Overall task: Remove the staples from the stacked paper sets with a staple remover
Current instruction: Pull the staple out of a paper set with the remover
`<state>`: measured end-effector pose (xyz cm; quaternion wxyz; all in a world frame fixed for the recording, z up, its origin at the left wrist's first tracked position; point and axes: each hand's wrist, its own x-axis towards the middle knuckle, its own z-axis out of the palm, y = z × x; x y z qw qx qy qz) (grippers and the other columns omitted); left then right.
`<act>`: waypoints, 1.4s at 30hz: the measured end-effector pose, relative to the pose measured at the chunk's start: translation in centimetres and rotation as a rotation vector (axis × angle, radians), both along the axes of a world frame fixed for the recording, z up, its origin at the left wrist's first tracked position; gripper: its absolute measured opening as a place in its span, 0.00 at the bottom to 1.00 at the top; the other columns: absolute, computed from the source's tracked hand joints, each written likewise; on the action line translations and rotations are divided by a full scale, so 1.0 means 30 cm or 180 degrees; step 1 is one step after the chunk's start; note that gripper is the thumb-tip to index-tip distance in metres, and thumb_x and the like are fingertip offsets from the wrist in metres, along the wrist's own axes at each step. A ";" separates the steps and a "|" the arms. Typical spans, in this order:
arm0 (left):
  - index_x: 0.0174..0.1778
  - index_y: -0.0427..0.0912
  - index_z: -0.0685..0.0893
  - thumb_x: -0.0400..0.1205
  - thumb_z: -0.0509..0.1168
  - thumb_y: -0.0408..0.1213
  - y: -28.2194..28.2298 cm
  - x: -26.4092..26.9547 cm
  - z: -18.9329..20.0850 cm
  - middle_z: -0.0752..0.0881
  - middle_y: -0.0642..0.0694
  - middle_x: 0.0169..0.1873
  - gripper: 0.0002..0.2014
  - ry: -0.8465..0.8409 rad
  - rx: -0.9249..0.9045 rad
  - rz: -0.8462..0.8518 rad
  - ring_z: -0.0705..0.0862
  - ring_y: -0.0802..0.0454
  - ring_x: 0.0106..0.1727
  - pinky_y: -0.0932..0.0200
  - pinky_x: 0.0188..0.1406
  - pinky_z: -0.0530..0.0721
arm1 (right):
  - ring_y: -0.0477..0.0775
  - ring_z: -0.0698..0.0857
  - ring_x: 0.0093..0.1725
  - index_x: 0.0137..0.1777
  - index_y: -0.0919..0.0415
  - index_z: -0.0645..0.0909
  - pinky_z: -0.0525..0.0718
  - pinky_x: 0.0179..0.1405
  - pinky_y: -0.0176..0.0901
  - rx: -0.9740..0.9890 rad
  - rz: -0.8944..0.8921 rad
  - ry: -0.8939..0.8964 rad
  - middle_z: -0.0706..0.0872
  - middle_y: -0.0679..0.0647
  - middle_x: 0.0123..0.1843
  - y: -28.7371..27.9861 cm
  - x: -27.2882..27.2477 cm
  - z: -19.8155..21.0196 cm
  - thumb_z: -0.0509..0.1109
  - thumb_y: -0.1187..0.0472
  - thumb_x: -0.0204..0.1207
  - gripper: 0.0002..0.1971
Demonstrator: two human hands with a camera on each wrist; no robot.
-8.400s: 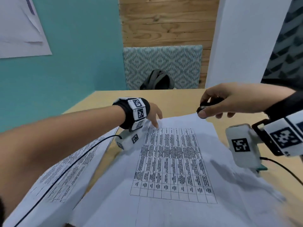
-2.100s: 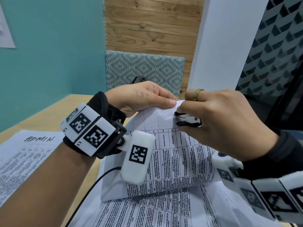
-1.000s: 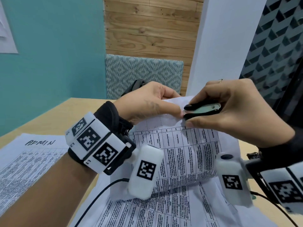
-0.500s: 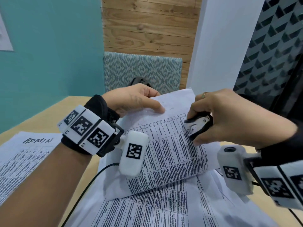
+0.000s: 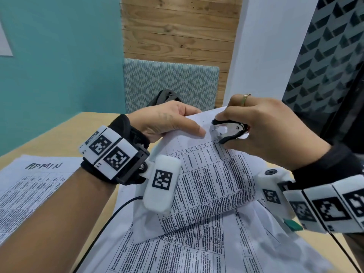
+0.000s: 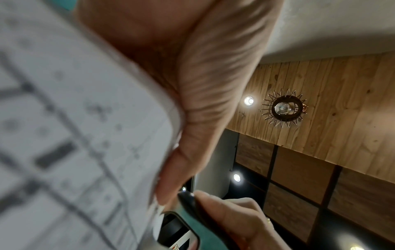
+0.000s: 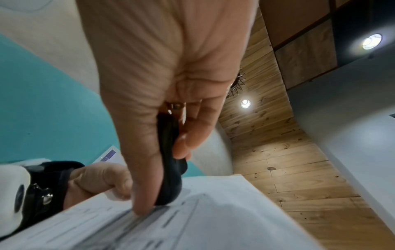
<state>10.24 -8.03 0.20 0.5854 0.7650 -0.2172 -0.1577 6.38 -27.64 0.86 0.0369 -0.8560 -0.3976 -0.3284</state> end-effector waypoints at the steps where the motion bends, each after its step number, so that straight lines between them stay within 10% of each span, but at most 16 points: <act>1: 0.56 0.36 0.85 0.67 0.70 0.28 -0.001 0.001 -0.001 0.87 0.31 0.53 0.20 0.0004 -0.0012 -0.0036 0.86 0.40 0.48 0.48 0.50 0.86 | 0.63 0.82 0.29 0.45 0.63 0.87 0.83 0.22 0.55 0.0012 -0.0002 -0.0039 0.84 0.56 0.39 -0.001 -0.001 0.001 0.73 0.59 0.56 0.16; 11: 0.64 0.27 0.79 0.79 0.61 0.23 -0.016 -0.009 0.002 0.90 0.49 0.35 0.16 -0.0086 -0.0358 -0.0259 0.87 0.61 0.34 0.71 0.35 0.83 | 0.63 0.82 0.28 0.43 0.62 0.88 0.82 0.19 0.52 -0.0058 0.0014 -0.0337 0.85 0.57 0.38 0.006 -0.008 -0.006 0.73 0.61 0.56 0.13; 19: 0.62 0.26 0.80 0.78 0.62 0.24 -0.024 0.006 0.000 0.88 0.42 0.47 0.16 -0.0045 -0.0352 -0.0097 0.85 0.54 0.49 0.69 0.56 0.82 | 0.63 0.82 0.28 0.43 0.62 0.87 0.79 0.18 0.45 -0.0345 -0.0083 -0.0433 0.85 0.56 0.38 0.015 0.002 -0.024 0.71 0.62 0.57 0.13; 42: 0.62 0.25 0.80 0.79 0.61 0.23 -0.023 -0.007 0.013 0.87 0.41 0.47 0.15 0.0120 -0.0401 -0.0061 0.86 0.57 0.44 0.72 0.48 0.84 | 0.61 0.79 0.26 0.41 0.63 0.86 0.78 0.16 0.47 -0.0336 -0.0086 -0.0425 0.82 0.56 0.38 0.017 -0.013 -0.014 0.71 0.63 0.55 0.12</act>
